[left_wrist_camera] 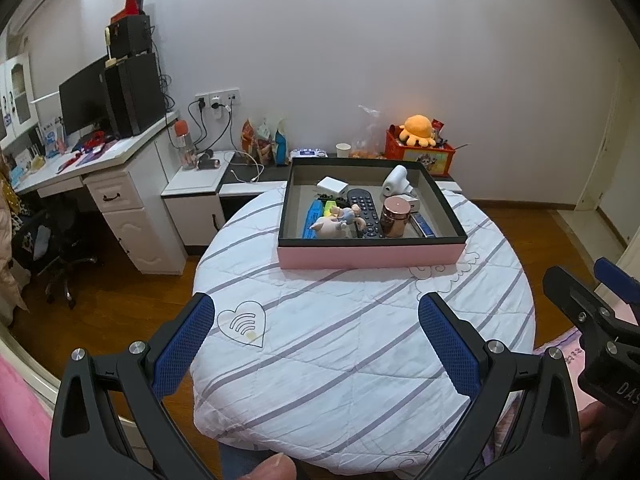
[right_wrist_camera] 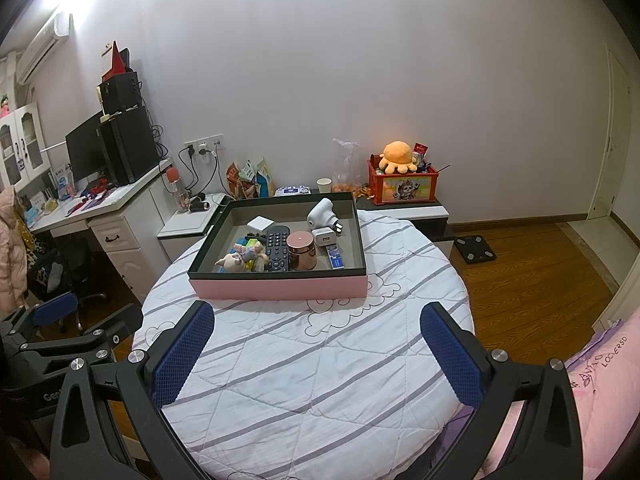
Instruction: Organize rigid objects
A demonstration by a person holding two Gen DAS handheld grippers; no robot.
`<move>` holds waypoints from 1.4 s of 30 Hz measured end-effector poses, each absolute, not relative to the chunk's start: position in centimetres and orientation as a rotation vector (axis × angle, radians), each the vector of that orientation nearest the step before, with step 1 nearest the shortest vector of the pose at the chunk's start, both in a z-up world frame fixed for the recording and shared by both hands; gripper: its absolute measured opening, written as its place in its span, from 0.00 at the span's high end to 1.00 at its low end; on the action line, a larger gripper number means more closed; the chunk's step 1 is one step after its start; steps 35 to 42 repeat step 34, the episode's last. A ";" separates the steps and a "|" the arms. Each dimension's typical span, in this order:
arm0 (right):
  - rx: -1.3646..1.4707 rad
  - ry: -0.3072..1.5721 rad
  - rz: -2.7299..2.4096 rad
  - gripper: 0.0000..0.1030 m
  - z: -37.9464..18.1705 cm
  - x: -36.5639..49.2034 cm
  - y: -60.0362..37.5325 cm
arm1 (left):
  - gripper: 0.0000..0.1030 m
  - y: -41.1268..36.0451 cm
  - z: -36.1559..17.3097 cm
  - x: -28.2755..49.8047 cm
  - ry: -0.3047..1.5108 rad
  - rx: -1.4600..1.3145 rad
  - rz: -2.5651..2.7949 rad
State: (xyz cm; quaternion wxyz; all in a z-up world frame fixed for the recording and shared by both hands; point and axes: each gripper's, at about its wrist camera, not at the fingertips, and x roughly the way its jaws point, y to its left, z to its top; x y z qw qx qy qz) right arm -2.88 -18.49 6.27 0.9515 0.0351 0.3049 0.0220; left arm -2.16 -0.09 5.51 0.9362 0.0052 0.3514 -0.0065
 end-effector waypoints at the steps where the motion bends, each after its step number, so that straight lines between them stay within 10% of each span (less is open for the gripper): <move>1: 0.072 0.620 0.046 0.00 6.3 -2.9 -18.5 | 0.00 -0.2 5.5 -2.1 0.716 0.016 -0.012; 42: 0.073 0.616 0.043 0.00 6.4 -2.6 -18.6 | 0.00 -0.8 6.5 -2.8 0.663 0.028 -0.015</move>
